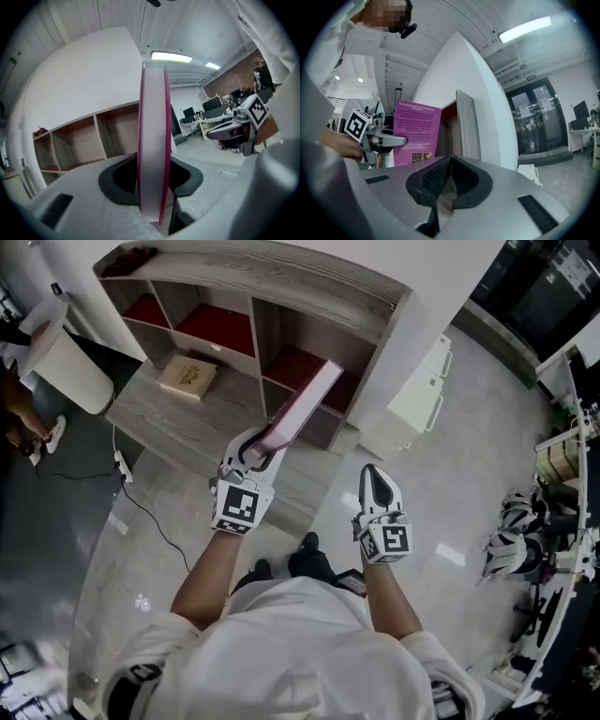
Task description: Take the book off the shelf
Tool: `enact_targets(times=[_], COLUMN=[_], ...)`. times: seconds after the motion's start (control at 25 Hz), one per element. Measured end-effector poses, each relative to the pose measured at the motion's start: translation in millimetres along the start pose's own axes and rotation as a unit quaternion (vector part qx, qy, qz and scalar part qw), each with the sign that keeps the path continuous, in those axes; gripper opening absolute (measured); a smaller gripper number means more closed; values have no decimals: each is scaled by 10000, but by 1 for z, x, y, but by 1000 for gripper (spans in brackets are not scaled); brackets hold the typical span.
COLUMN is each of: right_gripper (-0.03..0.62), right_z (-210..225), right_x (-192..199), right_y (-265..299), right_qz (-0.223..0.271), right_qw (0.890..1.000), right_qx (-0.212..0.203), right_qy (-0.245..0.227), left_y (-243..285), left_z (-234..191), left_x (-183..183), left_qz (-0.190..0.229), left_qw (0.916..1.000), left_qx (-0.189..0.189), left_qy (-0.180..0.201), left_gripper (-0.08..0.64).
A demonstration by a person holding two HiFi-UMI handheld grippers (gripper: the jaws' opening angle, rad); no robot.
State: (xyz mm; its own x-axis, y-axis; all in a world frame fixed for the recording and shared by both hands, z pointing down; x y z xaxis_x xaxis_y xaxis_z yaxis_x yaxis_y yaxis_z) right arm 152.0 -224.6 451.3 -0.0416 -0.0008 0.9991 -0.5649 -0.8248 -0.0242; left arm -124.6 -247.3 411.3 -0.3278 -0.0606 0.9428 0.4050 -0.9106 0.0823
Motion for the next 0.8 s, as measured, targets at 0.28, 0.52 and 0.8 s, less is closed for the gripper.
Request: enact_targets(times=[0.28,0.52,0.8], right_gripper=[15,15,15], right_z=[-55,-90,-113], right_x=[-4,-5,-5], right_y=[-31,-62,-94], right_qz=[-162,-161,-245], right_qw=[9980,9930,9845], right_qx=[572,1134,1694], right_qy=[-199,-303,-393], left_y=[-65,-111,-145], left_z=[-10,-11,-6], left_x=[16,31,46], left_qz=[217,357,461], left_qw=[9987,9970,9944], left_qx=[84,182,291], left_qy=[-452,-656,-900], left_gripper=[149,149,149])
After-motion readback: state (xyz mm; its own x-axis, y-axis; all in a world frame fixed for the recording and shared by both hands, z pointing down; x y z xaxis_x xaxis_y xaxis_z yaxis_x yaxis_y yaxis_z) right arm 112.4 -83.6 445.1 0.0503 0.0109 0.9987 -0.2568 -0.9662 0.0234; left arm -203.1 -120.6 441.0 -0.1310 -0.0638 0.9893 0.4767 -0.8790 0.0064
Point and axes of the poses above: the fingertips, and each gripper's own axes: y forward along the fingers, z to its right, x out of its underside, the point moved 9 cm from there along -y, backward along the fingers, and after that the axes turned 5 degrees about -x, right-handed, at the moved point
